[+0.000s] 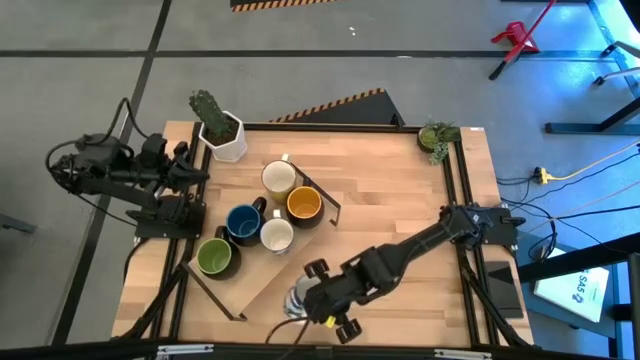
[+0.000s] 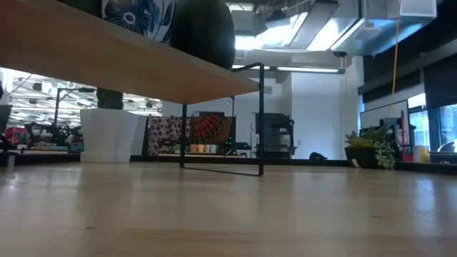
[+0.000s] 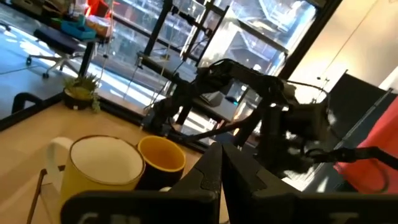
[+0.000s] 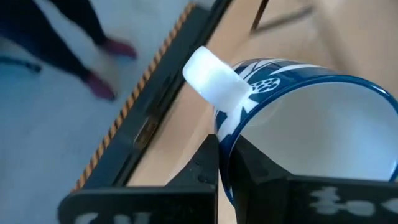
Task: Place coffee mugs
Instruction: Put the blue white mug on the shelf
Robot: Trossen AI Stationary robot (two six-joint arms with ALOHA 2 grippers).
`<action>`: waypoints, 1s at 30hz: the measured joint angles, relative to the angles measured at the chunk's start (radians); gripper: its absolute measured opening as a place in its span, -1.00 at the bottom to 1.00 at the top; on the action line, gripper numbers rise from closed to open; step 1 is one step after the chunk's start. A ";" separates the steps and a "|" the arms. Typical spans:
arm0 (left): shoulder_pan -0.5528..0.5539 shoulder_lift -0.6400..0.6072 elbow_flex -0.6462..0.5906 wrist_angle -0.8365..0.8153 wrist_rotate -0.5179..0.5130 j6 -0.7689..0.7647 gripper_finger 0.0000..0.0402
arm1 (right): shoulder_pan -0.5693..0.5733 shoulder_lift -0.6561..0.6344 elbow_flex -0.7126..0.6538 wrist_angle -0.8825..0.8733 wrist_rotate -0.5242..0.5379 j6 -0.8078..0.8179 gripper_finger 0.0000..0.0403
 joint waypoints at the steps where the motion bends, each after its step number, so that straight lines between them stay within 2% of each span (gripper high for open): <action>1: 0.000 0.000 0.000 0.002 -0.005 0.000 -1.00 | -0.002 -0.013 0.000 0.019 0.012 -0.015 -1.00; 7: 0.000 0.000 0.000 0.000 -0.008 -0.026 -1.00 | -0.002 -0.053 0.001 0.118 0.076 -0.214 -1.00; 13: 0.000 0.000 0.000 0.000 -0.027 -0.026 -1.00 | -0.026 -0.057 0.001 0.186 0.063 -0.385 -1.00; 22: 0.000 0.000 0.000 -0.006 -0.038 -0.029 -1.00 | -0.061 -0.054 0.002 0.267 0.104 -0.528 -1.00; 30: 0.000 0.002 0.000 -0.116 -0.065 -0.078 -1.00 | -0.059 -0.051 0.002 0.258 0.096 -0.650 -1.00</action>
